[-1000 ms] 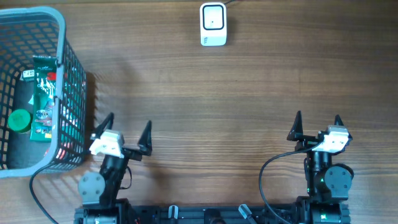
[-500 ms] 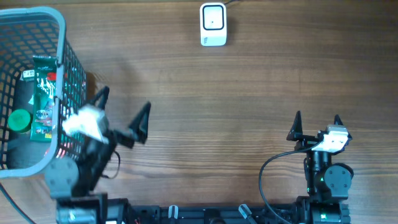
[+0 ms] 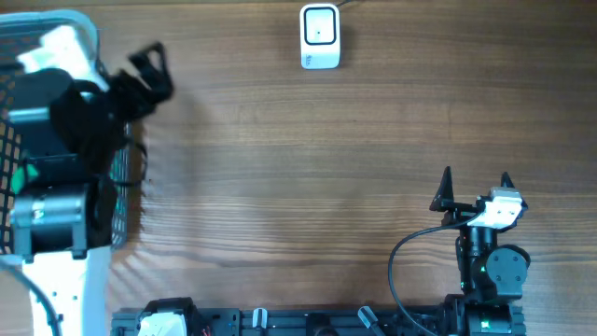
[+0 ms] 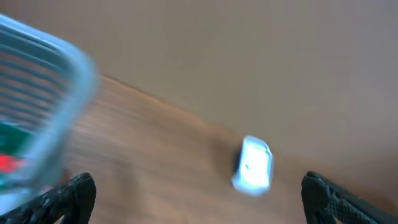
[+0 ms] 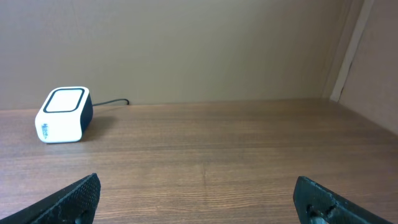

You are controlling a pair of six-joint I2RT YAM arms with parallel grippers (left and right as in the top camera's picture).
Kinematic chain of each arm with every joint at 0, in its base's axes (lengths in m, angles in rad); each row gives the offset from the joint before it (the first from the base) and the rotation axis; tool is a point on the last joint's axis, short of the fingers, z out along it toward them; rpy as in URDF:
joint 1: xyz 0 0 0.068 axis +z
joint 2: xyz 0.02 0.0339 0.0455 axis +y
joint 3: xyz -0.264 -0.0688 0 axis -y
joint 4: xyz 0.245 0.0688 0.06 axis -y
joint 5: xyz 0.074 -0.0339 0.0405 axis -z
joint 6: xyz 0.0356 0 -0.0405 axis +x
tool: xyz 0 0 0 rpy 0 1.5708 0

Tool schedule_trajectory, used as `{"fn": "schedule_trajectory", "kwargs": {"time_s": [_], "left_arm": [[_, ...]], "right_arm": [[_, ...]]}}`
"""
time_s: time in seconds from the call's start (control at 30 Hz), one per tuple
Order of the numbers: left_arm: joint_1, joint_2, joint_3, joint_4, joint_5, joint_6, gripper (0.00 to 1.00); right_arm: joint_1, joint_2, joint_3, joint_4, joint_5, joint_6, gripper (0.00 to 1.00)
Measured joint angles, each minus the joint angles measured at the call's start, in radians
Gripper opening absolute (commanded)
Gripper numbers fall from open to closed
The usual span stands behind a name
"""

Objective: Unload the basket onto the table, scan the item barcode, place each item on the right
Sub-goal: 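Reach into the basket and grasp the green-capped jar with the left gripper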

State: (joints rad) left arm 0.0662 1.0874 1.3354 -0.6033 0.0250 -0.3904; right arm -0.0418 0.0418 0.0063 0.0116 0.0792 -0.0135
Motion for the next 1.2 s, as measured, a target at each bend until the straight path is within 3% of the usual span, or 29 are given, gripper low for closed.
{"fn": "schedule_trajectory", "kwargs": {"time_s": [0.07,0.17,0.3,0.43,0.7,1.0,1.07,1.2], "left_arm": [[0.041,0.000,0.053,-0.005,-0.175,-0.069,1.00],[0.181,0.014,0.079,-0.057,-0.306,-0.172,1.00],[0.461,0.155,0.085,-0.194,-0.319,-0.283,1.00],[0.587,0.346,0.084,-0.301,-0.311,-0.332,1.00],[0.629,0.648,0.083,-0.353,-0.304,-0.520,1.00],[0.629,0.815,0.083,-0.265,-0.304,-0.567,1.00],[0.629,0.844,0.083,-0.253,-0.304,-0.571,0.91],[0.631,0.880,0.083,-0.249,-0.304,-0.575,0.63]], "right_arm": [[0.000,0.000,0.000,0.000,0.000,0.000,1.00],[0.000,0.000,0.000,0.000,0.000,0.000,1.00],[0.000,0.000,0.000,0.000,0.000,0.000,1.00],[0.000,0.000,0.000,0.000,0.000,0.000,1.00],[0.000,0.000,0.000,0.000,0.000,0.000,1.00],[0.000,0.000,0.000,0.000,0.000,0.000,1.00],[0.000,0.000,0.000,0.000,0.000,0.000,1.00],[0.000,0.000,0.000,0.000,0.000,0.000,1.00]]}}
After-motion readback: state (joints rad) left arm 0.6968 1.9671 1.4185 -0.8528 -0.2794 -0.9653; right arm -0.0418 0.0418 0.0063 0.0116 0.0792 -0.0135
